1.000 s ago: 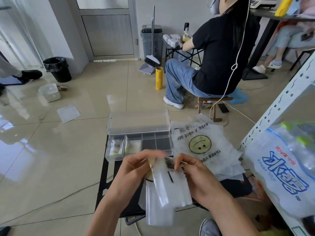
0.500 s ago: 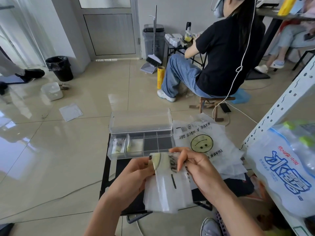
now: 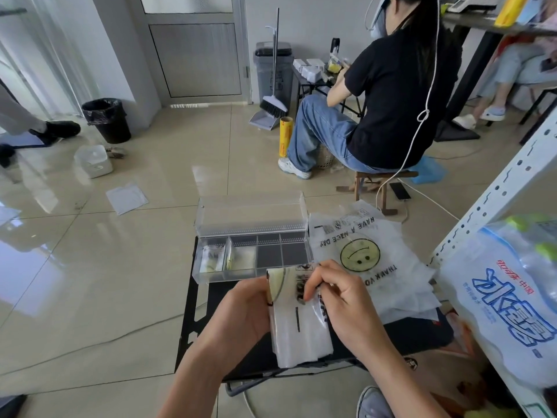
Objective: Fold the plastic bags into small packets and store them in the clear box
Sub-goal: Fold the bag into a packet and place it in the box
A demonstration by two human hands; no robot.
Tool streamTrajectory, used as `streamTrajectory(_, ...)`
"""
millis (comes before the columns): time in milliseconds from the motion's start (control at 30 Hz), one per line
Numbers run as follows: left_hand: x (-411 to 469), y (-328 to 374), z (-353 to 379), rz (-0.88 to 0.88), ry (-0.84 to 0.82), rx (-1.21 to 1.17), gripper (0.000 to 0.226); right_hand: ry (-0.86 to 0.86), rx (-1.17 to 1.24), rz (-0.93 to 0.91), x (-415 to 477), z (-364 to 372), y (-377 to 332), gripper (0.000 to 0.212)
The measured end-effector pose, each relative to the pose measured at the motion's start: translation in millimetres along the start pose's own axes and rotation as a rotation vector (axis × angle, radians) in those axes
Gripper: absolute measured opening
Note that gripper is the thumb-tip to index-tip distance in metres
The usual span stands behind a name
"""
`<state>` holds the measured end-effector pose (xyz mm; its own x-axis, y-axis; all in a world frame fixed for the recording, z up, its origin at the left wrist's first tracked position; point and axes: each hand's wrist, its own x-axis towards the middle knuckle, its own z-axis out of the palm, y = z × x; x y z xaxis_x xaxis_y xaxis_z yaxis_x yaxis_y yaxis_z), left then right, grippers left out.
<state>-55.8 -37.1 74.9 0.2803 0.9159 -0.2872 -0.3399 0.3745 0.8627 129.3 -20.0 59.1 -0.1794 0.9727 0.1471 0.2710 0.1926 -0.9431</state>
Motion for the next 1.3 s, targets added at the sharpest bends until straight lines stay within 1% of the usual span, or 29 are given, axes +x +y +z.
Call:
streamTrajectory(67, 1, 3, -1, -0.003, -0.043, -0.085, 0.051, 0.007, 0.009, -0.004, 1, 0, 0, 0.062)
streamTrajectory(133, 1, 3, -1, 0.006, -0.050, -0.031, 0.062, 0.018, 0.006, -0.012, 1, 1, 0, 0.061)
streamTrajectory(167, 1, 2, 0, 0.034, -0.035, 0.032, 0.057, 0.021, -0.001, -0.013, 1, 2, 1, 0.059)
streamTrajectory(233, 3, -2, -1, 0.096, 0.015, 0.127, 0.031, 0.009, -0.029, -0.017, 1, 2, 1, 0.056)
streamTrajectory(267, 3, -3, -1, 0.114, 0.041, 0.145, 0.022, -0.010, -0.034, -0.011, 1, 1, -1, 0.054)
streamTrajectory(300, 3, -3, -2, 0.120, 0.056, 0.145, 0.019, -0.036, -0.020, 0.009, 2, -1, -3, 0.052)
streamTrajectory(367, 3, -1, -4, 0.120, 0.089, 0.089, 0.018, -0.101, 0.065, 0.068, 3, -5, -10, 0.044)
streamTrajectory(433, 2, 2, -4, 0.122, 0.132, 0.058, 0.021, -0.116, 0.180, 0.138, 2, -8, -17, 0.036)
streamTrajectory(500, 3, 2, -4, 0.124, 0.162, 0.049, 0.023, -0.142, 0.171, 0.267, -1, -8, -17, 0.046)
streamTrajectory(600, 4, 1, -2, 0.131, 0.171, 0.043, 0.020, -0.259, 0.071, 0.397, -4, 0, -11, 0.059)
streamTrajectory(633, 4, 1, -1, 0.136, 0.174, 0.039, 0.020, -0.272, 0.076, 0.412, -3, 1, -8, 0.061)
streamTrajectory(667, 3, 2, -2, 0.141, 0.185, 0.035, 0.021, -0.267, 0.091, 0.424, -2, 2, -6, 0.055)
streamTrajectory(733, 3, 2, -4, 0.139, 0.211, 0.035, 0.022, -0.262, 0.107, 0.400, 0, 2, -6, 0.032)
streamTrajectory(767, 3, 1, -4, 0.139, 0.219, 0.037, 0.022, -0.255, 0.103, 0.380, 0, 1, -4, 0.028)
streamTrajectory(867, 3, 1, -3, 0.138, 0.224, 0.041, 0.018, -0.228, 0.100, 0.370, -2, 4, -2, 0.035)
streamTrajectory(967, 3, 1, -1, 0.163, 0.214, 0.034, 0.020, -0.219, 0.135, 0.366, -2, 7, -2, 0.035)
streamTrajectory(1033, 5, -1, -4, 0.195, 0.276, 0.015, 0.023, -0.225, 0.161, 0.371, -3, 7, -1, 0.036)
streamTrajectory(1133, 7, -2, -8, 0.191, 0.341, -0.033, 0.021, -0.225, 0.200, 0.402, -2, 5, -4, 0.029)
streamTrajectory(1200, 6, 1, -10, 0.157, 0.354, -0.089, 0.017, -0.235, 0.204, 0.405, -1, 4, -5, 0.025)
streamTrajectory(1300, 6, 3, -14, 0.111, 0.341, -0.154, 0.020, -0.244, 0.200, 0.410, -1, 4, -6, 0.022)
